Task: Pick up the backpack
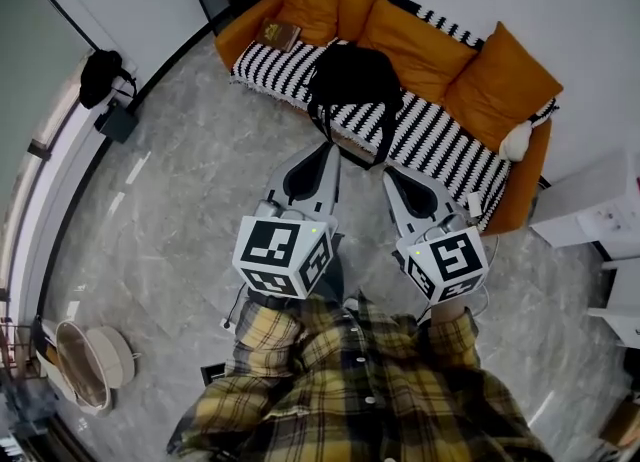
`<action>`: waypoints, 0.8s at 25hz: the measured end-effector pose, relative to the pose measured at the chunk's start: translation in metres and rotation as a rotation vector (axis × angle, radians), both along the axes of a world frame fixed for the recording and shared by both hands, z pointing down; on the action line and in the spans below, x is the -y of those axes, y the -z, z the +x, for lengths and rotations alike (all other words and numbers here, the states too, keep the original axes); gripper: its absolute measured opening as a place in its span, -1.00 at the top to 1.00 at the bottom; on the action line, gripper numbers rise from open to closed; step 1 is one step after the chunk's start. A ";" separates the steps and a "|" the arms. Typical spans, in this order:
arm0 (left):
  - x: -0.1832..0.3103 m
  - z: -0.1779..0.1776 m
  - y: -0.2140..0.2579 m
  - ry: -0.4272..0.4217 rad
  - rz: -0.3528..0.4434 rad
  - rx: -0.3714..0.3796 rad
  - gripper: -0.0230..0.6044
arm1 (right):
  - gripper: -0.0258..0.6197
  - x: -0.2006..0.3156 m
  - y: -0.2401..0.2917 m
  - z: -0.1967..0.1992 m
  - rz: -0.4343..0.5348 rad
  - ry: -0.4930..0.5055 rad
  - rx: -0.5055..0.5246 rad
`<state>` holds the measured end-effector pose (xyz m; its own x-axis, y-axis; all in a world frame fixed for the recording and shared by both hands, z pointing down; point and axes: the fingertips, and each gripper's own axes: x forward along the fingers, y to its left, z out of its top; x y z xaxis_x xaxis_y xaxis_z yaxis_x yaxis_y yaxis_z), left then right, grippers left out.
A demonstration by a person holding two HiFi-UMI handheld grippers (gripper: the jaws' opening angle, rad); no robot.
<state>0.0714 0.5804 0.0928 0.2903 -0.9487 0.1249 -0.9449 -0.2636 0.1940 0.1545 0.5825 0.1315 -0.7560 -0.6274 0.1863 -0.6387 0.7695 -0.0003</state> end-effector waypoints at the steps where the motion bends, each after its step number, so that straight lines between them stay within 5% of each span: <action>1: 0.011 -0.006 0.000 -0.003 0.002 -0.001 0.87 | 0.87 0.011 0.000 -0.007 0.001 0.000 -0.003; 20: 0.218 -0.084 -0.007 -0.106 -0.013 -0.010 0.87 | 0.87 0.204 -0.014 -0.092 -0.030 -0.078 -0.055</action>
